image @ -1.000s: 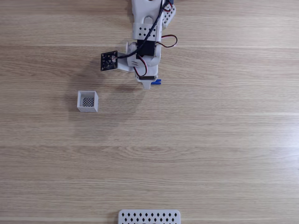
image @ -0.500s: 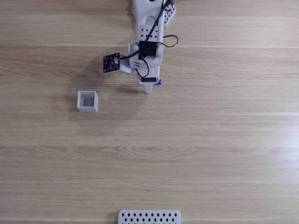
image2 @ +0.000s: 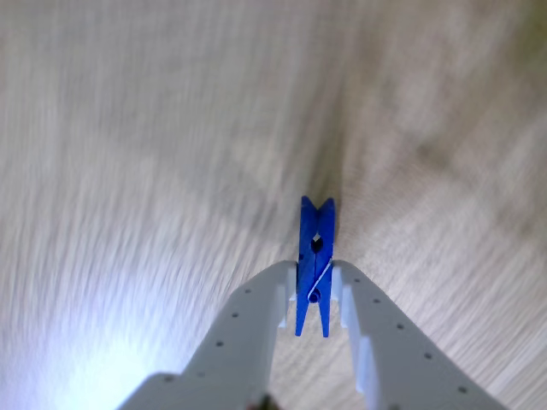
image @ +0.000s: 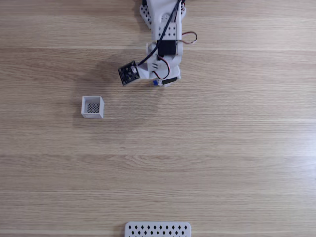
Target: Grasp a peg and put it in the crate.
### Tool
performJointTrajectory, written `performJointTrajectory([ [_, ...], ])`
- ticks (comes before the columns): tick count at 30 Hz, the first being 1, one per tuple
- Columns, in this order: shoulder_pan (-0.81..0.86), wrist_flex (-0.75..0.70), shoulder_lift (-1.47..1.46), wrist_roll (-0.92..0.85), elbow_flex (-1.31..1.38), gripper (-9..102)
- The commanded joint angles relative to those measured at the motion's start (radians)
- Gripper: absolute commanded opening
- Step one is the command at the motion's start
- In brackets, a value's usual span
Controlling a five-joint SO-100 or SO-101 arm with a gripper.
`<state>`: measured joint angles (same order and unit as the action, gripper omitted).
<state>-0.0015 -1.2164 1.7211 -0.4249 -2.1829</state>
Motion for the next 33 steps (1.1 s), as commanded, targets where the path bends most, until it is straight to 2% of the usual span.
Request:
performJointTrajectory([
  [1, 0.074, 0.044, 0.147, -0.397, 0.014, -1],
  [5, 0.256, 0.235, 0.163, -0.847, 0.017, -1],
  [10, 0.485, 0.712, 0.156, -1.223, 0.0, 0],
  [14, 0.575, 1.043, 0.117, -1.301, -0.006, 0],
  [16, 0.6, 1.126, 0.097, -1.282, -0.026, 0],
  [19, 0.612, 1.131, 0.091, -1.25, -0.038, -1],
  [25, 0.604, 1.051, 0.092, -1.189, -0.048, -1],
  [33, 0.607, 0.965, 0.092, -1.186, -0.043, 0],
])
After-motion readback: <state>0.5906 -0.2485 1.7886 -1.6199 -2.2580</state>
